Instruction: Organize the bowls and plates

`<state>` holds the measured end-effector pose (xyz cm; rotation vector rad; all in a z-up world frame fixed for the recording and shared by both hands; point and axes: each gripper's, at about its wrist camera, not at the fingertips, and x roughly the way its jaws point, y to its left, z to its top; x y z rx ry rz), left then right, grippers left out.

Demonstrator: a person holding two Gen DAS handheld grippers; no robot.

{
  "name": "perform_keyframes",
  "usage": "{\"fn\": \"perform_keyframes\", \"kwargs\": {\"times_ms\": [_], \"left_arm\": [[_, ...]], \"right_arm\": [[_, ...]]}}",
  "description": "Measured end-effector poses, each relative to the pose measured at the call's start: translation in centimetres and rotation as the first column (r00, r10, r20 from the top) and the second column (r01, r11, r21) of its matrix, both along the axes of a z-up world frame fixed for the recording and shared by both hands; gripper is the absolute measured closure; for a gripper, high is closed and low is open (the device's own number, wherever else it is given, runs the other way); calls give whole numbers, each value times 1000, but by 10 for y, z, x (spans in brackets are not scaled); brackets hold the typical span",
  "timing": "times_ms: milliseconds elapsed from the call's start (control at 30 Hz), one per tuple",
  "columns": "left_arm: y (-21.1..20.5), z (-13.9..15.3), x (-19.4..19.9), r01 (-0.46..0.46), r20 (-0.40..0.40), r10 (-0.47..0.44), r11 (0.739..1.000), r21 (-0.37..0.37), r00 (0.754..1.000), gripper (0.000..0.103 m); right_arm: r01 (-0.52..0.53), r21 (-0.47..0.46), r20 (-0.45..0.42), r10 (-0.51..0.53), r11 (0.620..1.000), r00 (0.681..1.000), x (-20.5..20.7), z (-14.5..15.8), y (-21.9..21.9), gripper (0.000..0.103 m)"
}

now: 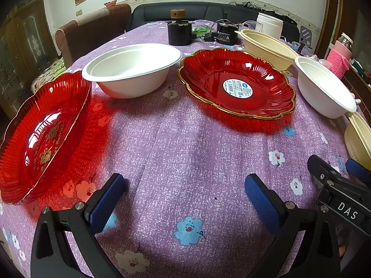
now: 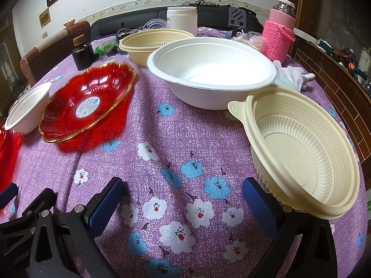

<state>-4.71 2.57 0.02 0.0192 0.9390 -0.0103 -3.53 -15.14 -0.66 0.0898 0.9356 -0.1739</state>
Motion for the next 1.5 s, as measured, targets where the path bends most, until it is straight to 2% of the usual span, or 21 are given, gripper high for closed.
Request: {"fn": "perform_keyframes", "kwargs": {"times_ms": [400, 533, 667, 767, 833, 900, 967, 1033, 1100, 1167, 1233, 1300, 1333, 1367, 1433, 1467, 1500], "left_arm": [[-2, 1, -3, 10, -12, -9, 1000, 5, 1000, 0], [-6, 3, -14, 111, -73, -110, 994, 1, 991, 0], [-11, 4, -29, 161, -83, -160, 987, 8, 984, 0], [-11, 5, -33, 200, -128, -199, 980, -1, 972, 0], [-10, 7, -43, 252, -156, -253, 967, -26, 955, 0], [-8, 13, -60, 291, -143, -300, 953, -83, 943, 0], [-4, 24, -81, 332, -90, -344, 935, -125, 935, 0], [3, 46, -110, 384, 25, -384, 911, -150, 923, 0], [14, 74, -143, 432, 173, -407, 891, -141, 897, 0], [29, 102, -168, 449, 294, -400, 885, -123, 868, 0], [46, 128, -188, 446, 374, -374, 886, -125, 849, 0], [65, 155, -199, 433, 423, -343, 891, -135, 839, 0], [78, 172, -208, 423, 455, -320, 895, -143, 831, 0], [87, 186, -216, 415, 482, -302, 899, -143, 822, 0], [116, 230, -234, 374, 568, -240, 918, -131, 787, 0], [124, 242, -237, 360, 591, -220, 924, -128, 776, 0], [142, 268, -246, 333, 630, -185, 935, -123, 754, 0]], "right_arm": [[0, 0, 0, 0, 1000, 1000, 0, 0, 0, 1], [-8, 1, -1, 8, 1000, 1000, -1, -1, -1, 1], [-49, 9, -34, 49, 999, 998, 0, 1, -2, 1], [-35, 9, -48, 35, 999, 998, 0, 1, 2, 1], [-8, 7, -49, 8, 1000, 999, -6, 1, 4, 1], [35, 10, -53, -34, 999, 998, -16, 1, 4, 1], [65, 8, -54, -64, 998, 996, -30, 3, 8, 1], [69, 3, -23, -69, 998, 997, -48, 10, 14, 1], [62, -24, 49, -60, 998, 997, -75, 26, 24, 1], [51, -65, 129, -42, 997, 991, -100, 45, 33, 1], [47, -127, 227, -17, 991, 974, -127, 71, 47, 1], [57, -204, 344, 17, 977, 939, -155, 105, 63, 1], [63, -239, 409, 42, 969, 912, -172, 126, 73, 1], [60, -252, 445, 61, 966, 893, -181, 140, 78, 1], [40, -259, 513, 102, 965, 852, -198, 174, 89, 1], [31, -258, 549, 120, 966, 827, -209, 196, 94, 1], [24, -258, 577, 134, 966, 805, -217, 217, 99, 1]]}}
